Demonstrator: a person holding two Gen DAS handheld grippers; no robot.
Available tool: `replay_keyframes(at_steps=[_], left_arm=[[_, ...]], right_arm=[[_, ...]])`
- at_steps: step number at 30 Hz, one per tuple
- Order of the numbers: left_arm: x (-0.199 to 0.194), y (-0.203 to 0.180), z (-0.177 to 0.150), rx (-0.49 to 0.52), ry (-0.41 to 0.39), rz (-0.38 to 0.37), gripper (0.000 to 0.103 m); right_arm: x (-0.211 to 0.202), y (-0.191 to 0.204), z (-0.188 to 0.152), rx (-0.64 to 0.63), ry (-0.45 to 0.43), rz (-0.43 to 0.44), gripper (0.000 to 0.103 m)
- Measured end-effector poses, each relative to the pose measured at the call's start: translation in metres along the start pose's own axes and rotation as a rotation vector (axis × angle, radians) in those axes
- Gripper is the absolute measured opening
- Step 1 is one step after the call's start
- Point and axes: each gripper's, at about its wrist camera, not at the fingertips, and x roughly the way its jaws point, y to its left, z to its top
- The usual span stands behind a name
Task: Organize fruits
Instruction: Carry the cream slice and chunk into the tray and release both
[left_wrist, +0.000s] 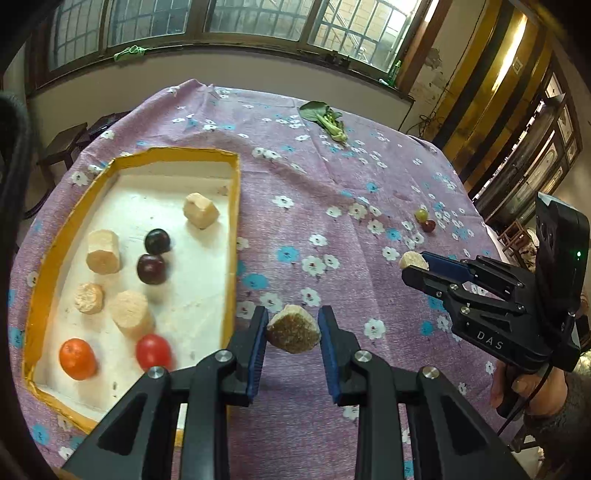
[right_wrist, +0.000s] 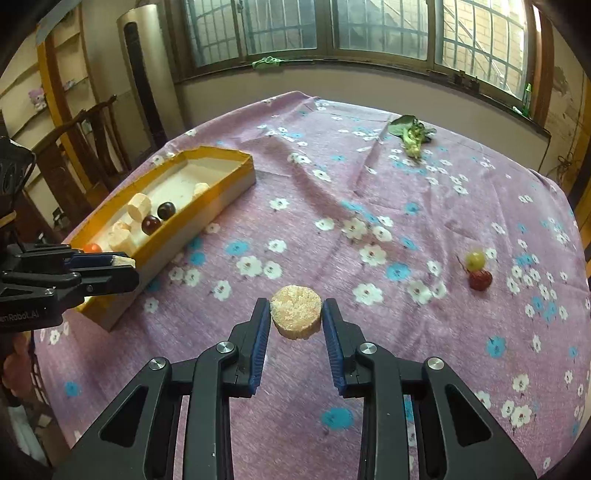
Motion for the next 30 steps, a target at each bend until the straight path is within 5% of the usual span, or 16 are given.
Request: replay_keyframes(at_steps=[18, 30], left_arm=[[0.020, 0.126, 0.070, -0.081, -0.005, 0.152, 0.030], [0.057, 0.162, 0.090, -0.142, 0.038, 0.177, 0.030]], right_arm=[[0.094, 0.082, 0.126, -0.100, -0.028, 0.100, 0.028], [0.155, 0.106, 0.151, -0.179, 0.037, 0.112, 0.028]])
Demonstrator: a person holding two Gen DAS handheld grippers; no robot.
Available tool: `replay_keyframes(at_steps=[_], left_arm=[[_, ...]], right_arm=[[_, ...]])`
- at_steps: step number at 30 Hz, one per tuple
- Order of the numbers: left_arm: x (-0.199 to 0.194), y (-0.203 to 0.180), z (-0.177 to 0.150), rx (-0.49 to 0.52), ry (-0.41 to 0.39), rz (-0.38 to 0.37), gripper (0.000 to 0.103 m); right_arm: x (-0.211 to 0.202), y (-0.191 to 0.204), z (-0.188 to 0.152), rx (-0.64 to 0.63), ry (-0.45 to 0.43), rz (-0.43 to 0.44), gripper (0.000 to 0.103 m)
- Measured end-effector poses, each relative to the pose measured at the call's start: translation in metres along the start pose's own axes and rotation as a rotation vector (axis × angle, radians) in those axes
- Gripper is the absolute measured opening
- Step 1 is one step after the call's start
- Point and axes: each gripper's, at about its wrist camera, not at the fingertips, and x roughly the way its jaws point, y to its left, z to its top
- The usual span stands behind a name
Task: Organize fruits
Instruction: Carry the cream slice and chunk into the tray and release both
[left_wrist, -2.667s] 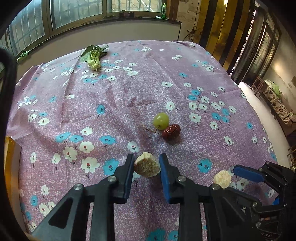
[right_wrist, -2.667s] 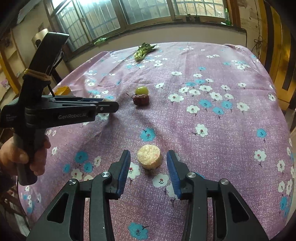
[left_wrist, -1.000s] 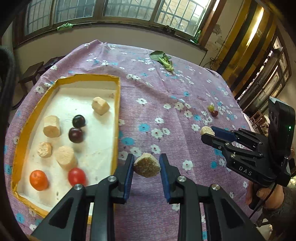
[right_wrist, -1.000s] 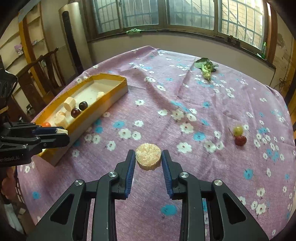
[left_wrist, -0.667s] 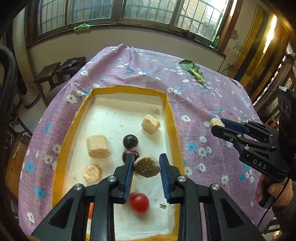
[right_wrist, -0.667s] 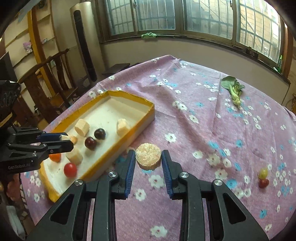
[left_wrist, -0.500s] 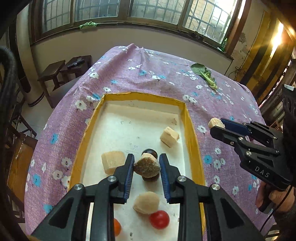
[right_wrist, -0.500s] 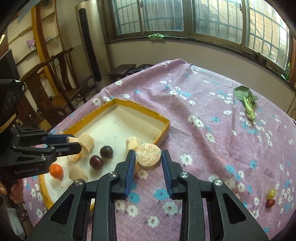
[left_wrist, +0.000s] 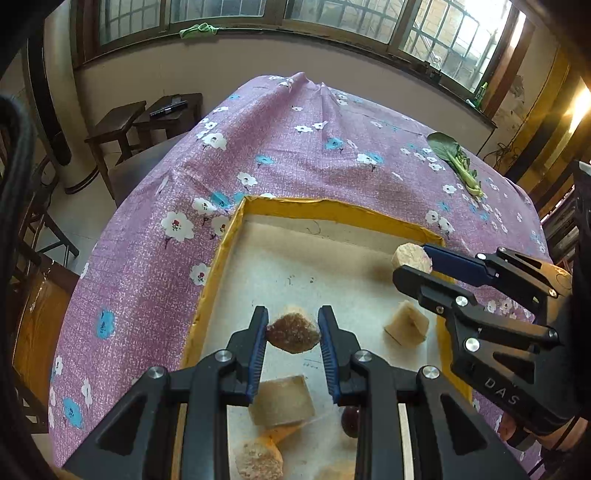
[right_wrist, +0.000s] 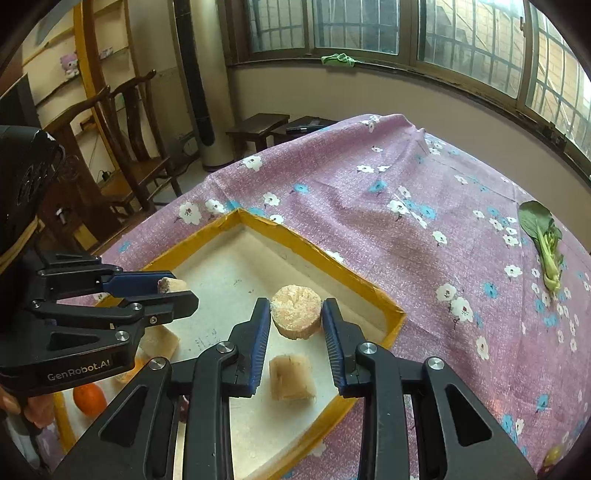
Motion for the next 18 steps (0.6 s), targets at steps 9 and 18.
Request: replay_keyframes(at_steps=[9, 18], left_arm=[[0.022, 0.011, 0.007, -0.024, 0.041, 0.029, 0.030], [0.028, 0.012, 0.008, 0.003, 0.048, 0.061, 0.030]], right_arm=[[0.033, 0.015, 0.007, -0.079, 0.074, 0.002, 0.028], [0.048, 0.020, 0.005, -0.107, 0.119, -0.006, 0.028]])
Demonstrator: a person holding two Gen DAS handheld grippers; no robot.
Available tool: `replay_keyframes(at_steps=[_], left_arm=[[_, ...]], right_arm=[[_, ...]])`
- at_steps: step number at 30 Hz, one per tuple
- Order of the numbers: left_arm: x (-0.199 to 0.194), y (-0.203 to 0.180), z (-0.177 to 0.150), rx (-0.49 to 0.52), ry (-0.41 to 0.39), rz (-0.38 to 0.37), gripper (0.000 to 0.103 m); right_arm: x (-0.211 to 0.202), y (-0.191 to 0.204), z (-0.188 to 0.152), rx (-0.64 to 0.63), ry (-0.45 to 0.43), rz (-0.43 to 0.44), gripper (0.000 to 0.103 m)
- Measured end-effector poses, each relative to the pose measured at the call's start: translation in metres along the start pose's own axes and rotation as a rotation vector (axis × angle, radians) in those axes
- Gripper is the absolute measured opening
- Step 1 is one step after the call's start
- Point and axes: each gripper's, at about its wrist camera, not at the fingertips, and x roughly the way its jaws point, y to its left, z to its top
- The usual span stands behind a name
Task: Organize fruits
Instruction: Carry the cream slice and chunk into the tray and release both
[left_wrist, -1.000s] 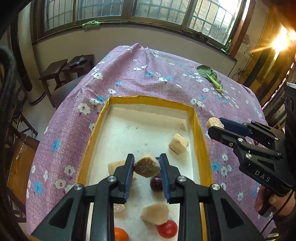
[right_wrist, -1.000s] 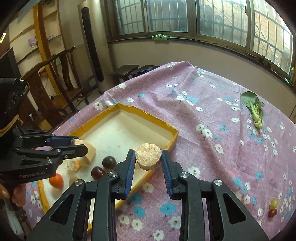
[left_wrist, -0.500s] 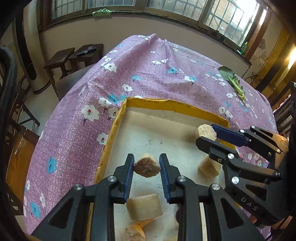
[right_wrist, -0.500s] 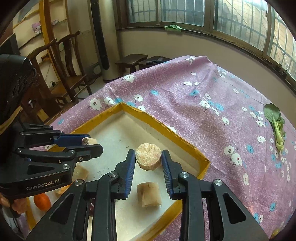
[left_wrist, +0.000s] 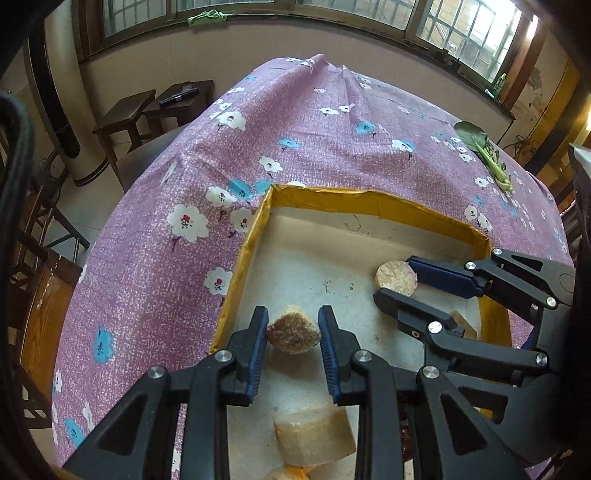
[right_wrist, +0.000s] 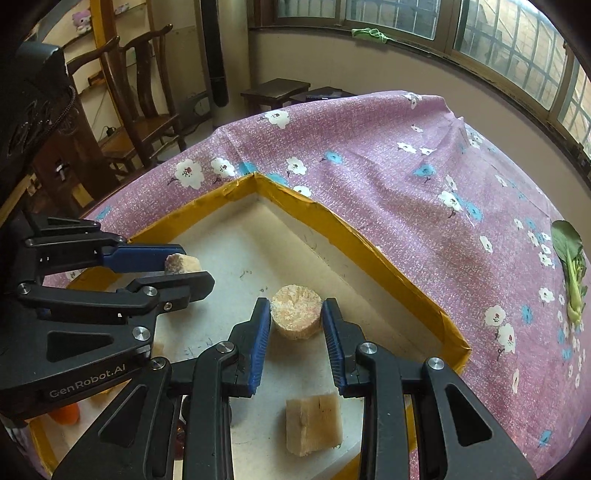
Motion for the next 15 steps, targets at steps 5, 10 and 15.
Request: replay_keyframes(at_steps=[5, 10, 15], left_arm=[[0.001, -0.002, 0.001, 0.003, 0.005, 0.017, 0.030], [0.000, -0.005, -0.002, 0.009, 0.009, 0.031, 0.037], [-0.004, -0.008, -0.006, 0.008, 0.011, 0.045, 0.048]], right_arm=[[0.003, 0.000, -0.001, -0.011, 0.024, -0.019, 0.032], [0.000, -0.004, -0.006, -0.006, 0.023, -0.038, 0.034], [-0.010, -0.007, -0.010, 0.013, 0.018, -0.051, 0.035]])
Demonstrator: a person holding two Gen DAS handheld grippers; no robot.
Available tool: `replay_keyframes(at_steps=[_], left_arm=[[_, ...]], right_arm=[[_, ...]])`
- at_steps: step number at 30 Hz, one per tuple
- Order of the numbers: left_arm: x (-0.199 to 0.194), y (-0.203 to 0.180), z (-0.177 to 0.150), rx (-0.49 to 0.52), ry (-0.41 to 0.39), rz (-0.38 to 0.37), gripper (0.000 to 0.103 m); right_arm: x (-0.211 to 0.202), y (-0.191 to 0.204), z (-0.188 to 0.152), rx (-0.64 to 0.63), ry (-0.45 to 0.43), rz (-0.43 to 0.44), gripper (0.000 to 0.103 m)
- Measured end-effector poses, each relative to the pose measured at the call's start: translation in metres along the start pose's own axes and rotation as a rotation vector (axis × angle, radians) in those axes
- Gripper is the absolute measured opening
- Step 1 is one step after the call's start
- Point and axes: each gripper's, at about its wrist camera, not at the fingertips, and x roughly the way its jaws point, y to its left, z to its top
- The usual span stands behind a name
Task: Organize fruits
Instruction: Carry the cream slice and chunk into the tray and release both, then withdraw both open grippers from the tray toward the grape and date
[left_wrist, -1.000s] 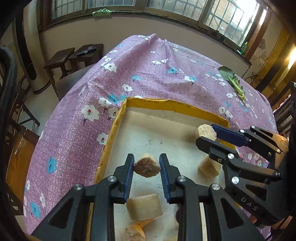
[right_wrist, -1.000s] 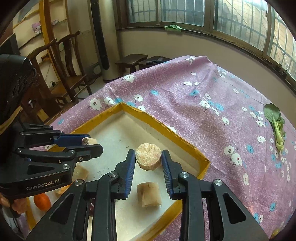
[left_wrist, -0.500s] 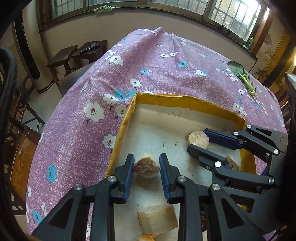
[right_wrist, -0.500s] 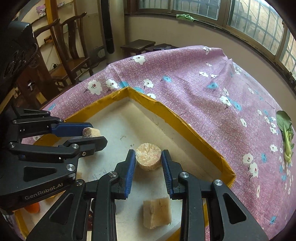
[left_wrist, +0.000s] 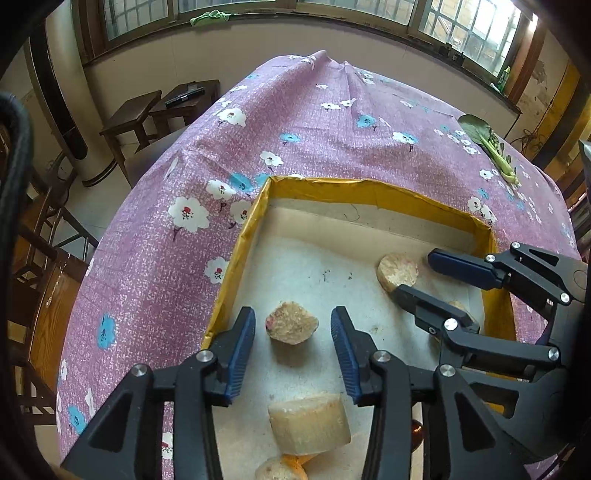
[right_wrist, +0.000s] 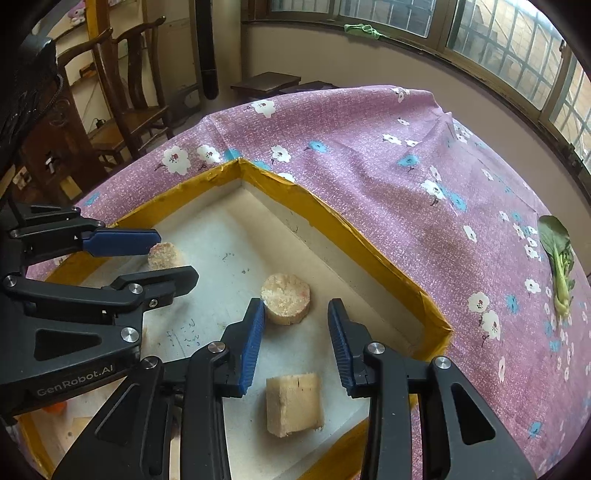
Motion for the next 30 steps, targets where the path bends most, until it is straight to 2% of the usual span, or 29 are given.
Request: replay_keyframes(at_steps=[7, 10, 20, 23, 30], left_arm=[[-0.013, -0.007, -0.009, 0.009, -0.013, 0.027, 0.062], [-0.023, -0.010, -0.014, 0.009, -0.035, 0.065, 0.073], [-0.060, -0.027, -0.038, -0.013, -0.105, 0.135, 0.076], [-0.074, -0.040, -0.047, -0.008, -0.136, 0.155, 0.078], [-0.102, -0.086, -0.070, 0.017, -0.182, 0.150, 0.080]], right_arm=[[-0.022, -0.007, -0.010, 0.038, -0.023, -0.021, 0.038], [-0.034, -0.009, -0.015, 0.060, -0.036, -0.017, 0.038], [-0.080, -0.017, -0.050, 0.116, -0.072, 0.005, 0.039], [-0.094, -0.024, -0.072, 0.136, -0.080, 0.013, 0.039], [-0.121, -0.052, -0.135, 0.207, -0.062, 0.036, 0.039]])
